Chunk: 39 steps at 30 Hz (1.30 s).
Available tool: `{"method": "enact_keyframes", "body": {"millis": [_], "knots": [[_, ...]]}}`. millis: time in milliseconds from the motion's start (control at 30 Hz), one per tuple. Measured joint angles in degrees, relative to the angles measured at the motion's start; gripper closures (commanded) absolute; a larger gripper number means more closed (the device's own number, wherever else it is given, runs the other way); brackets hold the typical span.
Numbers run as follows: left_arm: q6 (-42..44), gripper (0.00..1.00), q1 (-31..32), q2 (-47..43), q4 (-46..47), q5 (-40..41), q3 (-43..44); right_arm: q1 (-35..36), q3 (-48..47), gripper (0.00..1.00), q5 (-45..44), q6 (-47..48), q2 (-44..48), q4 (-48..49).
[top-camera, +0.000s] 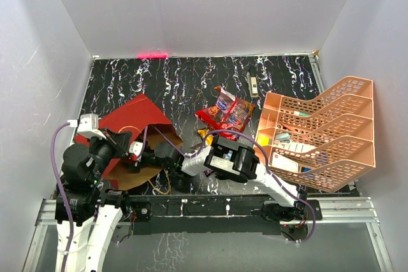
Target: Take the snacks out of the paper bag
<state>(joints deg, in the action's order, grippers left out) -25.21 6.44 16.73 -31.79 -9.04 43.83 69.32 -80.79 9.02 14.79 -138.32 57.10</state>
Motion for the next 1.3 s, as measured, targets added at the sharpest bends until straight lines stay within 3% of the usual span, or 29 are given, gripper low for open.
{"method": "enact_keyframes", "body": {"millis": [233,400,667,867,1133,1233,1300], "knots": [[1.66,1.0,0.07,3.17,-0.39,-0.98,5.27,0.02,-3.26,0.27,-2.05,14.19,-2.67,-5.31],[2.1,1.0,0.28,3.21,-0.2,-1.86,5.22,0.02,-4.22,0.26,-2.58,31.76,-2.69,-6.34],[2.03,1.0,0.92,3.3,0.42,-4.04,4.85,0.0,-6.91,0.26,4.11,53.13,-3.72,-9.33],[0.44,1.0,1.68,5.09,2.97,-7.65,4.81,0.11,-15.69,0.26,8.17,60.11,-8.28,-13.31],[-1.16,1.0,3.54,5.97,3.98,-13.18,4.81,0.11,-30.16,0.29,9.75,62.79,-15.82,-18.78],[-1.44,1.0,4.15,5.97,4.52,-14.23,4.81,-0.11,-34.67,0.36,10.47,62.73,-18.43,-19.71],[-1.64,1.0,4.44,5.97,4.87,-14.67,4.68,-0.33,-37.73,0.48,10.6,62.6,-20.33,-20.2]]}}
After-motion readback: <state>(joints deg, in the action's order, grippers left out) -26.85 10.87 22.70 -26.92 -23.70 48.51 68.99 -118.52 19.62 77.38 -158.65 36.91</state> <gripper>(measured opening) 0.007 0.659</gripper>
